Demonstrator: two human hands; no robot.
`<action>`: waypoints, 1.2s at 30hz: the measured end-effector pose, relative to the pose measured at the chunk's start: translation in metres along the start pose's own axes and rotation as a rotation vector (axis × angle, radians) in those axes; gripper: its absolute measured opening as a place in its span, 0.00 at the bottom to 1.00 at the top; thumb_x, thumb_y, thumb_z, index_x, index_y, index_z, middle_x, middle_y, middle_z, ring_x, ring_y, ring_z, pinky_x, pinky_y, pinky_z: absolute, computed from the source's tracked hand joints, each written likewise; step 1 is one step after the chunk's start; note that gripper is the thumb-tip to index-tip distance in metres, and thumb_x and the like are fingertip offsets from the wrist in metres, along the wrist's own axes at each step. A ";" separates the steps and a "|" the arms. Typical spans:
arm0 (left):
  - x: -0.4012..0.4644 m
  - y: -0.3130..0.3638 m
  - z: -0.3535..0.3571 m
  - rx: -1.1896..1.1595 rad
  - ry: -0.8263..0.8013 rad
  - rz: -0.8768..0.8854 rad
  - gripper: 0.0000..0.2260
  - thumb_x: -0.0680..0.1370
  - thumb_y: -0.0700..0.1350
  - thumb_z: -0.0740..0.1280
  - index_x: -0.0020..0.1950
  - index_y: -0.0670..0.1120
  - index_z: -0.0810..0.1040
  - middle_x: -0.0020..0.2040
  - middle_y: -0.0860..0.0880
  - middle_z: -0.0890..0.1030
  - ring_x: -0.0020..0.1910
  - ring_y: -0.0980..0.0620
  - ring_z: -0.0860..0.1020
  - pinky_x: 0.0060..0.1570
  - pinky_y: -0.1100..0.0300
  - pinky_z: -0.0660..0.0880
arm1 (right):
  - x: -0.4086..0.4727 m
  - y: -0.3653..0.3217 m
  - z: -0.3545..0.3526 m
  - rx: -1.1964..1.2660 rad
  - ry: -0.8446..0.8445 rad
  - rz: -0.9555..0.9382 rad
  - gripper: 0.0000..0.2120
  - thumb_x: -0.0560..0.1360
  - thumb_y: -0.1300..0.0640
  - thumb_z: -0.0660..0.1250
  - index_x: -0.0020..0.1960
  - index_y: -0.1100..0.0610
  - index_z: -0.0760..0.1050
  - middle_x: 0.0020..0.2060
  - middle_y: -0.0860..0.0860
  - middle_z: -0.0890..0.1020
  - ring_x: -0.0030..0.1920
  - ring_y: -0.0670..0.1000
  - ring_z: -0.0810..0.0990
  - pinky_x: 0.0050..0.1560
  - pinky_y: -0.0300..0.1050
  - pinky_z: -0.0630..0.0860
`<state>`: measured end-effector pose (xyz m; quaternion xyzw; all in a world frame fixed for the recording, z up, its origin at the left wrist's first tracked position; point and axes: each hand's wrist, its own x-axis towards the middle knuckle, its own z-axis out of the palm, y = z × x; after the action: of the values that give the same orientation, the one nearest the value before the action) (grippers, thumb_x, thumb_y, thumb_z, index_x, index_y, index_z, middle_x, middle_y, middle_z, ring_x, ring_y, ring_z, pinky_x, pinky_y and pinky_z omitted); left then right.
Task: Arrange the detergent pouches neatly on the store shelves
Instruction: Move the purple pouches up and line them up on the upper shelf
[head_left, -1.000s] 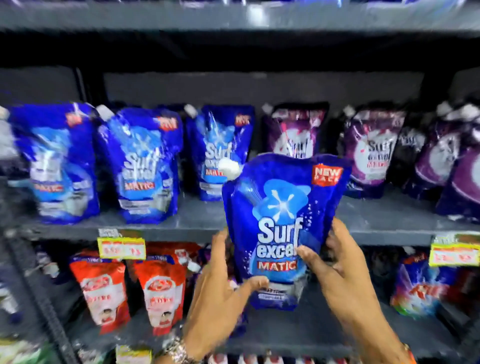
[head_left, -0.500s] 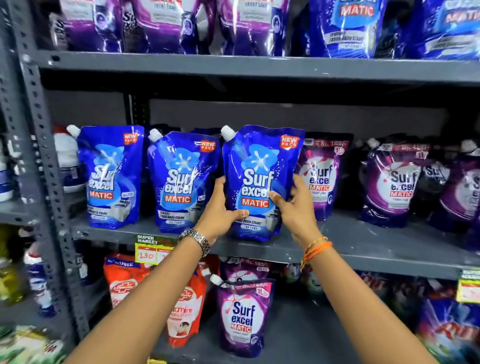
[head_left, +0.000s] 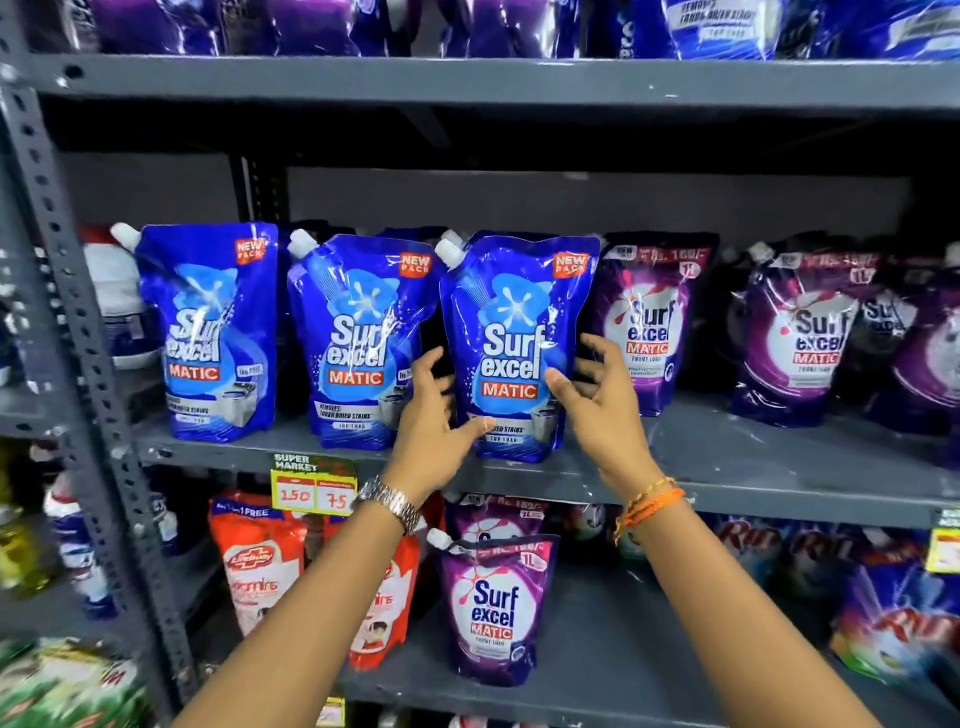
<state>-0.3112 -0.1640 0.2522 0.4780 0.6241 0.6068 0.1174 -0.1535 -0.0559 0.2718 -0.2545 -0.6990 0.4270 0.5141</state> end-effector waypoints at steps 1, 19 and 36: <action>-0.014 0.001 -0.002 0.004 0.032 0.026 0.42 0.71 0.38 0.76 0.77 0.53 0.55 0.70 0.48 0.72 0.68 0.52 0.73 0.70 0.54 0.70 | -0.011 0.000 -0.005 -0.008 0.013 -0.009 0.27 0.76 0.52 0.71 0.71 0.49 0.64 0.65 0.53 0.78 0.61 0.52 0.80 0.57 0.52 0.81; -0.153 -0.254 0.059 0.157 -0.093 -0.385 0.50 0.63 0.42 0.83 0.77 0.40 0.57 0.76 0.42 0.65 0.73 0.49 0.67 0.73 0.52 0.67 | -0.171 0.236 0.039 -0.052 -0.133 0.454 0.33 0.76 0.62 0.70 0.76 0.56 0.59 0.74 0.55 0.68 0.75 0.55 0.68 0.74 0.56 0.69; -0.167 -0.272 0.085 0.027 0.005 -0.388 0.40 0.61 0.47 0.83 0.68 0.45 0.67 0.63 0.45 0.81 0.63 0.51 0.80 0.60 0.45 0.80 | -0.169 0.245 0.021 -0.042 -0.098 0.372 0.14 0.77 0.65 0.69 0.60 0.62 0.71 0.55 0.54 0.83 0.58 0.53 0.83 0.56 0.46 0.82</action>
<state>-0.2865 -0.1800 -0.0772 0.3487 0.7129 0.5656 0.2240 -0.1358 -0.0733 -0.0260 -0.3689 -0.6729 0.5117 0.3864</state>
